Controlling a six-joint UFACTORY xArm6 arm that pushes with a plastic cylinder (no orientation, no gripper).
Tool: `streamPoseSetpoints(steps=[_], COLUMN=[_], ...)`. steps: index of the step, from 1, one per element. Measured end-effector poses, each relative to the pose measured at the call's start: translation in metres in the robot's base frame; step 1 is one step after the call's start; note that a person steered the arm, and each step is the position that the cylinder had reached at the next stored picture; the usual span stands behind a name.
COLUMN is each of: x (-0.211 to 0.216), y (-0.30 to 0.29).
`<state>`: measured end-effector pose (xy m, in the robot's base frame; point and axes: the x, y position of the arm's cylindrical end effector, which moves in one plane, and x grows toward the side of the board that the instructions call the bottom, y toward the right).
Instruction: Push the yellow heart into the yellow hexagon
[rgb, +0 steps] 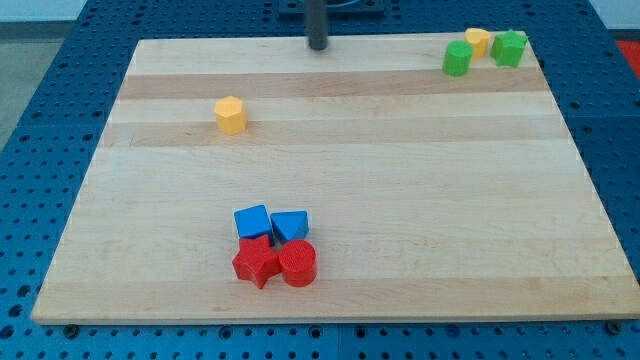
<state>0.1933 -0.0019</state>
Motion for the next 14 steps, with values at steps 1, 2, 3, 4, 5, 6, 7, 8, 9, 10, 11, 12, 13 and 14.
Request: streamPoseSetpoints(steps=[1,2,3,4,5,6,7,8,9,10,11,12,13,14], x=[-0.001,-0.001,-0.002,-0.002,-0.001,-0.002,-0.002,0.007,0.021,0.030,0.031,0.031,0.031,0.030], y=[0.026,0.058,0.118,0.161,0.184,0.232,0.308,0.328,0.310,0.270,0.236,0.236,0.226,0.219])
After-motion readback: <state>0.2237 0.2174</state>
